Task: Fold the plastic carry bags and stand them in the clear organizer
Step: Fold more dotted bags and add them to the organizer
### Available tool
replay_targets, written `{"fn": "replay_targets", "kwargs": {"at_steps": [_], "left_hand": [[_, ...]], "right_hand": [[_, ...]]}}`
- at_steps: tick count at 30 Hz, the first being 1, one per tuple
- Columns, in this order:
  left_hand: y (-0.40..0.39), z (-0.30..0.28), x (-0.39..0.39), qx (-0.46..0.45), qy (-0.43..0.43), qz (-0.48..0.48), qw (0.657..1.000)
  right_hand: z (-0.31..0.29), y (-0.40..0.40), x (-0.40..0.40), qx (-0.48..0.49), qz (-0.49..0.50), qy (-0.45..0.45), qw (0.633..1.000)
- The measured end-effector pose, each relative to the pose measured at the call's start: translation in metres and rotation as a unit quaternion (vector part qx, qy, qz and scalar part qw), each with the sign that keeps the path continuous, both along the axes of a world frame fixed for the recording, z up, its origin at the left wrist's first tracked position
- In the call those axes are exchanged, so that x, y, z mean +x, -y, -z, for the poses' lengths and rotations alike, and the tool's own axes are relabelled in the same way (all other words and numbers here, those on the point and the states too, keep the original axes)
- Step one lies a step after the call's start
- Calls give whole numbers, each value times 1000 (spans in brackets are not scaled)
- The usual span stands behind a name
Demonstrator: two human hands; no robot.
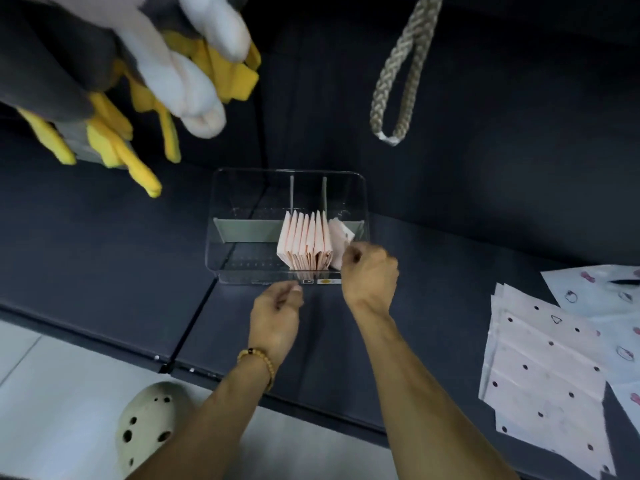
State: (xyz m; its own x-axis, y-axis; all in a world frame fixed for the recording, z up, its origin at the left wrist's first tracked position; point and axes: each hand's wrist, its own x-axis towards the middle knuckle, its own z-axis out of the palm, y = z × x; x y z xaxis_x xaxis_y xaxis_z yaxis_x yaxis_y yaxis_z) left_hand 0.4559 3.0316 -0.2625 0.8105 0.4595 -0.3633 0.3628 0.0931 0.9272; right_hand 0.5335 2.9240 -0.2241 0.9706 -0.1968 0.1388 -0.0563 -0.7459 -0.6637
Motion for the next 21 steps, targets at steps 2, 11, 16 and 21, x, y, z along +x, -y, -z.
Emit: {"fn": "replay_targets", "kwargs": {"at_steps": [2,11,16,21], "left_hand": [[1,-1,1,9,2,6,1000],[9,-2,-3,9,-10,13,1000],[39,-8,-10,0,-5,50,999],[102,-5,-16,3,13,140,990]], "right_hand": [[7,0,-4,13,-73,-84,994],[8,21,-17,57,-90,-121,987],[-3,62,-34,122,-34,-93,988],[9,154,-70,74,66,-84,992]]}}
